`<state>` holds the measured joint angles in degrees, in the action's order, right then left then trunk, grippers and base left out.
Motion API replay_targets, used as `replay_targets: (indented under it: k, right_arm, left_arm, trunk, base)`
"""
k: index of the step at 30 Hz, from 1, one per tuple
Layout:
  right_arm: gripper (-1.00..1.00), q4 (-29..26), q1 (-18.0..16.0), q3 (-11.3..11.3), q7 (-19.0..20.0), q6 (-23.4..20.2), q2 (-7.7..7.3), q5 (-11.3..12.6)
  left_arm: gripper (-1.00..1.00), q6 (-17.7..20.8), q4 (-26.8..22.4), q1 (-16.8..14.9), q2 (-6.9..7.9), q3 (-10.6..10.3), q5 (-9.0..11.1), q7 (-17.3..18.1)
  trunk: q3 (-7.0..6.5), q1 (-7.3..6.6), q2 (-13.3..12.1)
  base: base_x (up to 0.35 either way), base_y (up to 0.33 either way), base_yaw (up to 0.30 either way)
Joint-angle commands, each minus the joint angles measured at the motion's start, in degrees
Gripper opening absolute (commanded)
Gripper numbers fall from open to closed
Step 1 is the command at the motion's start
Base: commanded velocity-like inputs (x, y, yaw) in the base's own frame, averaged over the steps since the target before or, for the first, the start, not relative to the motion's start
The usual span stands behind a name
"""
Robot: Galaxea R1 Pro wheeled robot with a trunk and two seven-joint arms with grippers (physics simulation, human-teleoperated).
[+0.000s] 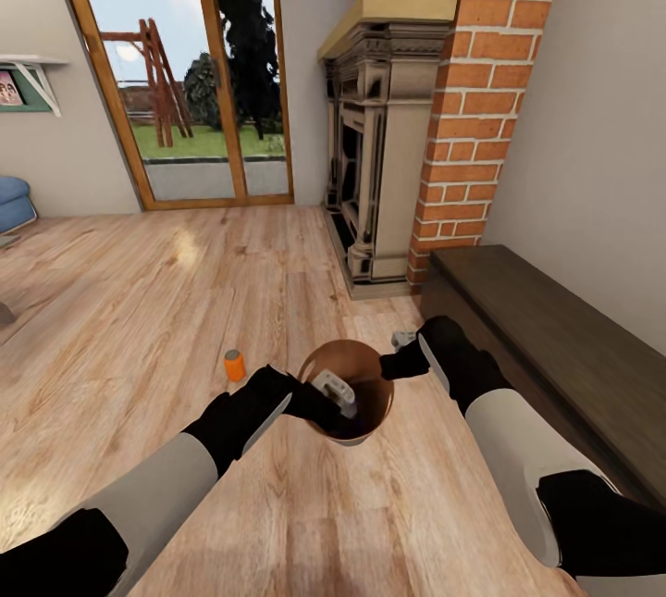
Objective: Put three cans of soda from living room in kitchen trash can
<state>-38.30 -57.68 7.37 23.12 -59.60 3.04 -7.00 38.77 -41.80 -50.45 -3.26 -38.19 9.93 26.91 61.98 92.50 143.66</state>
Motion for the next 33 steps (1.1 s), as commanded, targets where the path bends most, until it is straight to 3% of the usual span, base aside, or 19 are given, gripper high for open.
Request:
replay_targets:
  k: [1,8,10,11,14,15,19,20,26,27,30,33]
  right_arm:
    - [-1.0,-0.02,-0.01,-0.08,0.35,-0.4,-0.01,2.6]
    - [-1.0,0.07,0.02,-0.3,0.37,-0.4,-0.05,2.6]
    - [-1.0,0.14,0.02,-0.36,0.4,-0.4,-0.08,2.6]
    - [-1.0,0.33,0.04,-0.4,0.47,-0.4,-0.26,2.6]
    - [-1.0,0.46,0.07,-0.37,0.52,-0.4,-0.45,2.6]
    - [-1.0,0.51,0.11,-0.39,0.57,-0.4,-0.53,2.6]
    - [-1.0,0.56,0.24,-0.41,0.74,-0.4,-0.66,2.6]
    - [-1.0,0.57,0.31,-0.39,0.77,-0.4,-0.7,2.6]
    - [-1.0,0.59,0.48,-0.41,0.51,-0.4,-0.74,2.54]
    - [-1.0,0.59,0.54,-0.42,0.4,-0.4,-0.78,2.48]
    - [-1.0,0.59,0.62,-0.44,0.29,-0.4,-0.89,2.34]
    - [-1.0,0.59,0.76,-0.48,0.32,-0.4,-1.53,2.32]
  left_arm:
    - [1.0,-0.08,-0.23,0.0,0.02,0.02,0.09,-0.01]
    - [1.0,-0.97,-5.59,0.24,0.65,0.5,0.53,0.82]
    - [1.0,-1.03,-10.23,2.22,1.87,0.85,0.7,1.84]
    - [1.0,-1.05,-18.55,6.51,6.02,3.31,0.9,4.12]
    - [1.0,-1.01,-25.64,9.34,10.32,8.17,0.98,6.48]
    - [1.0,-0.93,-29.93,11.4,13.04,11.92,1.0,8.16]
    - [1.0,-1.02,-36.94,16.52,16.85,19.67,1.02,11.94]
    - [1.0,-1.18,-39.38,19.08,17.88,23.91,0.95,13.62]
    - [1.0,-3.21,-42.7,25.87,19.22,36.26,0.25,15.73]
    - [1.0,-5.18,-42.98,27.77,19.36,39.54,-0.35,15.52]
    - [1.0,-8.4,-42.99,30.09,19.13,42.78,-2.61,13.08]
    - [1.0,-12.68,-41.35,32.64,18.76,44.47,-5.76,7.46]
  trunk:
    - [-0.01,-0.01,0.01]
    - [-0.01,-0.01,0.01]
    - [-0.01,-0.01,0.01]
    - [-0.01,-0.01,0.01]
    - [-0.01,-0.01,0.01]
    - [-0.01,-0.01,0.01]
    - [-0.01,-0.01,0.01]
    - [-0.01,-0.01,0.01]
    - [-0.01,-0.01,0.01]
    - [-0.01,-0.01,0.01]
    - [-0.01,-0.01,0.01]
    - [-0.01,-0.01,0.01]
  base:
    - [0.0,0.0,0.0]
    - [0.0,0.0,0.0]
    - [0.0,0.0,0.0]
    - [0.0,0.0,0.0]
    - [0.0,0.0,0.0]
    - [0.0,0.0,0.0]
    - [0.0,0.0,0.0]
    - [0.0,0.0,0.0]
    - [0.0,0.0,0.0]
    - [0.0,0.0,0.0]
    - [0.0,0.0,0.0]
    - [0.0,0.0,0.0]
